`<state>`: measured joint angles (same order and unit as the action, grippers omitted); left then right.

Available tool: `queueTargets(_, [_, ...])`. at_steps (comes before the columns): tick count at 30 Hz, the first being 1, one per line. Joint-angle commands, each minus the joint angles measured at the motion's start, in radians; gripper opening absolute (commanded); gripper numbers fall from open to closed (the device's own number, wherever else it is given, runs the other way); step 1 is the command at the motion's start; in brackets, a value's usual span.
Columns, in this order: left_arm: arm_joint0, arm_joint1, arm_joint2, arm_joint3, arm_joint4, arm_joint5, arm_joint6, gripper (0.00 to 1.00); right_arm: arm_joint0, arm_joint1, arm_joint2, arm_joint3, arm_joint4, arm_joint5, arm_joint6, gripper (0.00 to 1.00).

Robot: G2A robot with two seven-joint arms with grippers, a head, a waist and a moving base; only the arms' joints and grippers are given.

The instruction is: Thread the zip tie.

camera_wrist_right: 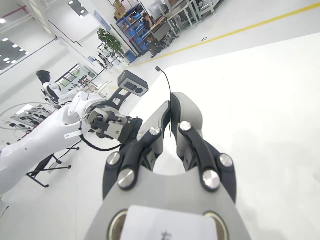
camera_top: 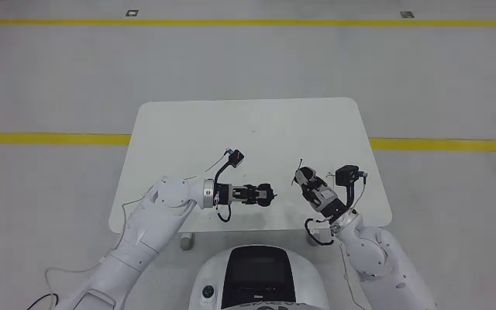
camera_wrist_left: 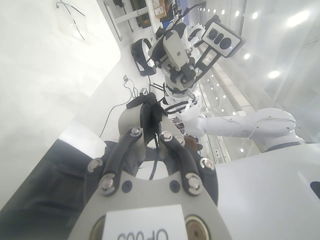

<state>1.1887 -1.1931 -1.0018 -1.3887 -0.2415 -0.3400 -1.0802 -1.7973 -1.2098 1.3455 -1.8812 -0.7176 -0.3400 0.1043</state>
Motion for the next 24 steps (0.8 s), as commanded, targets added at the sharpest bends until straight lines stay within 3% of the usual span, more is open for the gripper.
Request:
queueTargets(1, [0.000, 0.000, 0.000, 0.000, 0.000, 0.000, 0.000, 0.00, 0.001, 0.006, -0.022, -0.001, 0.002, 0.000, -0.039, 0.00])
queueTargets(14, [0.000, 0.000, 0.000, 0.000, 0.000, 0.000, 0.000, 0.00, 0.062, 0.095, -0.200, 0.061, -0.055, 0.000, -0.273, 0.00])
queueTargets(24, [0.000, 0.000, 0.000, 0.000, 0.000, 0.000, 0.000, 0.00, 0.062, 0.095, -0.200, 0.061, -0.055, 0.000, -0.273, 0.00])
